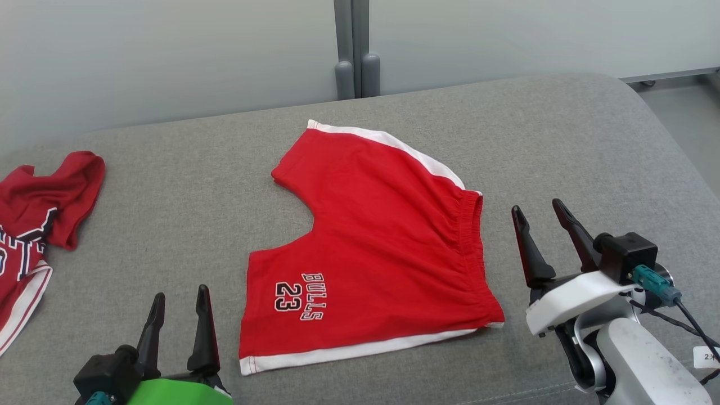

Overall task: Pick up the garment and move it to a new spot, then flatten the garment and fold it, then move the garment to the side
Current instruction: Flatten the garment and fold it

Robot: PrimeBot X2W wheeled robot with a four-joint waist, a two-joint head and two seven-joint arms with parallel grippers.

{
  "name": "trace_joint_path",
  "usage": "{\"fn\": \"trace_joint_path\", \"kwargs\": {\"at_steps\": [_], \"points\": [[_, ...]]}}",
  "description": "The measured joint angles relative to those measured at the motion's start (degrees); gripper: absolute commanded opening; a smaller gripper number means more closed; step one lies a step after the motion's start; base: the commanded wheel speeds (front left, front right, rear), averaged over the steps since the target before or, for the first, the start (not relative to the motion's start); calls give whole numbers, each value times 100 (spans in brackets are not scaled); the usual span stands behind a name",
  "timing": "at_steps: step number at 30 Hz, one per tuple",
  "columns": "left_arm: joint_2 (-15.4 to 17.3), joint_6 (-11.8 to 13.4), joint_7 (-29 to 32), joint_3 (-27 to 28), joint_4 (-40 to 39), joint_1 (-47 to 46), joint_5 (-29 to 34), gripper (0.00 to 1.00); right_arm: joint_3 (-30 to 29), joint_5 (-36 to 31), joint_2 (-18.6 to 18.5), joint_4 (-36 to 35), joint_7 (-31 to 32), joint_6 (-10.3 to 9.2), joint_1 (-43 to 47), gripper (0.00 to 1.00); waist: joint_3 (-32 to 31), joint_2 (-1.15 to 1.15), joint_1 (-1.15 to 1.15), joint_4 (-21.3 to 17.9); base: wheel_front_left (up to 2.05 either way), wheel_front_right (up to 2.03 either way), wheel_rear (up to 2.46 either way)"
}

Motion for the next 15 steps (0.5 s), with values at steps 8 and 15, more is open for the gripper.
{"fn": "trace_joint_path", "kwargs": {"at_steps": [8,15], "points": [[-15,0,0,-8,-3,30,19,100,-13,-53,16,0,0,3,102,100,-35,0,0,11,0,0,0],[-20,0,0,-29,-10,57,45,100,-27,-99,31,0,0,54,108,100,-43,0,0,18,0,0,0]]}}
